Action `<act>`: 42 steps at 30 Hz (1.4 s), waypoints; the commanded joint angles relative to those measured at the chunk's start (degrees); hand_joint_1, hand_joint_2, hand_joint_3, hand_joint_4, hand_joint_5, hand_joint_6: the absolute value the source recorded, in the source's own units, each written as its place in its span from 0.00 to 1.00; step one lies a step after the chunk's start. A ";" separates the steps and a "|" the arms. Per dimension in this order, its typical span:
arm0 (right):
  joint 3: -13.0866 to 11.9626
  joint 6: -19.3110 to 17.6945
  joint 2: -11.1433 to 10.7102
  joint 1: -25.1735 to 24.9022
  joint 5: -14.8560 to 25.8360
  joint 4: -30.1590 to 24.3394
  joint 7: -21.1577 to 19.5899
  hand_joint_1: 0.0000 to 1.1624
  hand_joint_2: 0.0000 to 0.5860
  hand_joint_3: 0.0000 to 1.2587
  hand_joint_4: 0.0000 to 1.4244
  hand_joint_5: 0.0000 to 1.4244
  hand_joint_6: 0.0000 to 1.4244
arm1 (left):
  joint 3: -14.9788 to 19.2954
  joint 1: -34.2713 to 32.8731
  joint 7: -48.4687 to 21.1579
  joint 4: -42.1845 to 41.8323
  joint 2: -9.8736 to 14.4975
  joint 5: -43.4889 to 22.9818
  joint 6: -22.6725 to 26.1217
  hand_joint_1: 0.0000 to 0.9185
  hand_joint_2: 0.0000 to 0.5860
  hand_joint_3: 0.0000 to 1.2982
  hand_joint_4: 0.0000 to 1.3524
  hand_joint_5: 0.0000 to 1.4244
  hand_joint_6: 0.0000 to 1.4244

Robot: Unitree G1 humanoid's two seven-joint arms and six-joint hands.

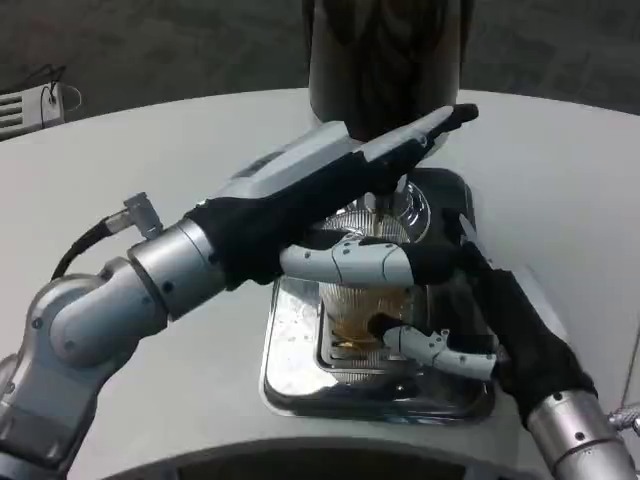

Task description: Grasp the cup under the faucet to collect the drink, then remove the cup.

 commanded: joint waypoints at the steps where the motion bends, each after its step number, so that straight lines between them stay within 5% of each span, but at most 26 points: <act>1: 0.22 -1.66 0.46 -0.83 0.95 1.54 -0.11 0.75 0.34 0.00 0.00 0.04 0.03 | 0.50 3.02 -1.86 -1.45 0.86 0.29 0.83 0.00 0.01 0.00 0.00 0.02 0.08; 24: 0.31 -3.04 0.82 -2.16 2.13 3.73 0.03 0.74 0.35 0.00 0.00 0.04 0.03 | 11.01 11.67 4.61 -10.22 -2.37 -3.37 -0.95 0.00 0.08 0.02 0.00 0.04 0.10; 42: 0.87 -3.80 1.39 -2.38 2.81 3.38 0.43 0.73 0.35 0.00 0.00 0.05 0.04 | 22.03 35.65 7.34 -29.10 -0.29 3.32 5.50 0.00 0.10 0.00 0.00 0.00 0.06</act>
